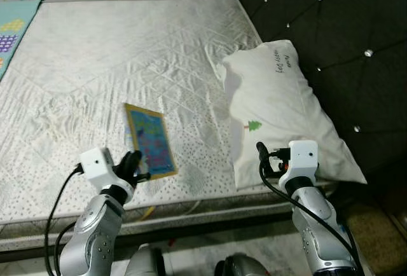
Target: Clean up the room
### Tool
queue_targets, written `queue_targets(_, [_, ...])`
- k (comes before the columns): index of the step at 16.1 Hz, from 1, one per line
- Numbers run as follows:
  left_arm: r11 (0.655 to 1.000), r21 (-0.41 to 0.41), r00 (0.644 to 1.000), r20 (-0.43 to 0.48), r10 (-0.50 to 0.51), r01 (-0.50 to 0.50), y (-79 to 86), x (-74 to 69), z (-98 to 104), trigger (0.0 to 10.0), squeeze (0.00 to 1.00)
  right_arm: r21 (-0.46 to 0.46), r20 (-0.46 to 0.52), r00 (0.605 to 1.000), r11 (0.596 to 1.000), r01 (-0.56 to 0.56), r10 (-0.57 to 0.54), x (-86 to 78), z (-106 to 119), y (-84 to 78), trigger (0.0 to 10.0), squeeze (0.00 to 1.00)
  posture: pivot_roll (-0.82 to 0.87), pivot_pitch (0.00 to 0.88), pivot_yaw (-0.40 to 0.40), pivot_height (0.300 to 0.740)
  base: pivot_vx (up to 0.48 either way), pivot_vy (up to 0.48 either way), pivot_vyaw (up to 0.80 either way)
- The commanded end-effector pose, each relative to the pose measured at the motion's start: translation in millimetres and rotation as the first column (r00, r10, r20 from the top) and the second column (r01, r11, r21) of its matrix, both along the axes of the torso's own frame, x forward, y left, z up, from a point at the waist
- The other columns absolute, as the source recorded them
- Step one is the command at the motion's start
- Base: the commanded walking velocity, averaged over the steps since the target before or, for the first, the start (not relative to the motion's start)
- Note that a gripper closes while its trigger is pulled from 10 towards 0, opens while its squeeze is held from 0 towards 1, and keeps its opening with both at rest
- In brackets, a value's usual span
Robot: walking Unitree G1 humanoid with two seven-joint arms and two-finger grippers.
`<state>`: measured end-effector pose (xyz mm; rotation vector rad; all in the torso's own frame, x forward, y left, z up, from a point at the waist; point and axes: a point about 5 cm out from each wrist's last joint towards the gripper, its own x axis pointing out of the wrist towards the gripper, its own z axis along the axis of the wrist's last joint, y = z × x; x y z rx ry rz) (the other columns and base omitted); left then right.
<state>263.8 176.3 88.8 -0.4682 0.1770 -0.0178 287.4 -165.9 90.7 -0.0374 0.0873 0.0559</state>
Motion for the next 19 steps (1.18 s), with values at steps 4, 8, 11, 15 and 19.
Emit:
queue_targets(4, [0.999, -0.005, 0.999, 0.031, 0.040, -0.040, 2.4, 3.9, 6, 10.0, 0.00, 0.004, -0.012, 1.000, 1.000, -0.009, 0.009, -0.7, -3, -1.4, 10.0, 0.00, -0.10, 0.179, -0.034, 0.670, 0.000, 0.000, 0.00])
queue_targets(8, [0.999, 0.002, 0.996, 0.070, 0.050, -0.050, 9.3, 9.4, 12, 10.0, 0.00, 0.008, -0.014, 0.999, 1.000, -0.030, 0.030, 0.1, -4, -0.1, 10.0, 0.00, -0.10, 0.170, -0.035, 0.670, 0.000, 0.000, 0.00])
queue_targets(11, [0.997, -0.015, 0.995, 0.062, 0.078, -0.078, 12.7, 9.3, 10, 10.0, 0.00, 0.016, -0.008, 0.999, 0.999, -0.046, 0.046, 0.5, -3, 1.5, 10.0, 0.00, -0.10, 0.166, -0.035, 0.670, 0.000, 0.000, 0.00])
queue_targets(15, [0.997, -0.006, 0.994, 0.071, 0.080, -0.080, 11.7, 9.4, 10, 10.0, 0.00, 0.005, -0.015, 0.999, 0.999, -0.050, 0.050, 0.9, -5, 2.0, 10.0, 0.00, -0.10, 0.161, -0.037, 0.670, 0.000, 0.000, 0.00])
queue_targets(19, [0.997, 0.007, 0.993, 0.088, 0.077, -0.078, 13.2, 11.0, 12, 10.0, 0.00, 0.011, -0.013, 0.998, 0.998, -0.062, 0.063, 1.5, -5, 3.2, 10.0, 0.00, -0.10, 0.160, -0.037, 0.650, 0.000, 0.000, 0.00])
